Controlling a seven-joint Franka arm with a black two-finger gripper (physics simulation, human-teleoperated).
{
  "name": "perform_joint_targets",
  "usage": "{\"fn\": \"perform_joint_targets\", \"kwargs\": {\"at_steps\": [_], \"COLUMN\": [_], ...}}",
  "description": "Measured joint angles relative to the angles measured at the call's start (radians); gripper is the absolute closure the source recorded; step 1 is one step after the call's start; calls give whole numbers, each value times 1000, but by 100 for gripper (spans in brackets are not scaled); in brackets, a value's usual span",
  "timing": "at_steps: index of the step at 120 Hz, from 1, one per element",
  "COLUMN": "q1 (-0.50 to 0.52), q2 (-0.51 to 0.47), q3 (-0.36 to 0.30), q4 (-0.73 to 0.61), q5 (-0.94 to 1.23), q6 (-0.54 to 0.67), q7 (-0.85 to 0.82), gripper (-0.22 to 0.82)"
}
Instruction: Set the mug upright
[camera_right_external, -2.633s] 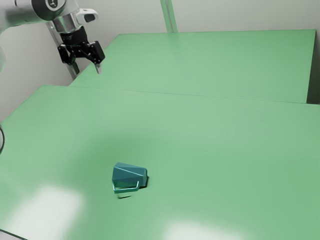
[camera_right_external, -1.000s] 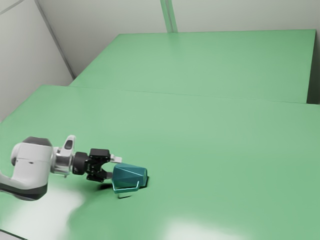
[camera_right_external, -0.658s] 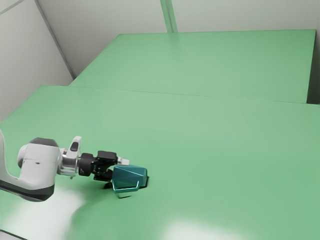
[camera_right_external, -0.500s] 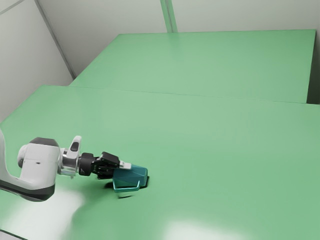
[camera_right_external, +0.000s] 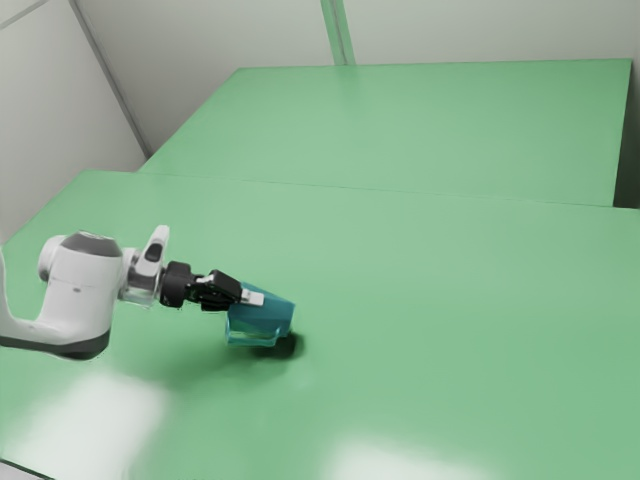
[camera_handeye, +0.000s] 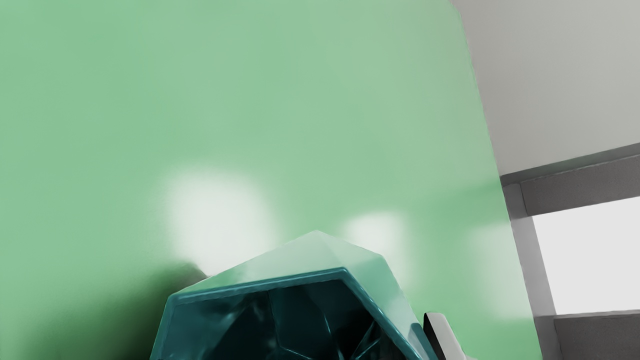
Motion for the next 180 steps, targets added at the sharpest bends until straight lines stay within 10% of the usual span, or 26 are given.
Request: {"fn": "perform_joint_targets", "kwargs": {"at_steps": [55,104,152,180], "q1": [-61,-96,-91,-34], "q2": [66,168,160,111], "q3": [-109,-107,-109,-182], "q4": [349,302,308,829], "q5": [1157,1345,1337,1413], "q6": [32,218,257,-151], "q7": [-400,-765,-940,-1012], "gripper": [78,78,14,5]}}
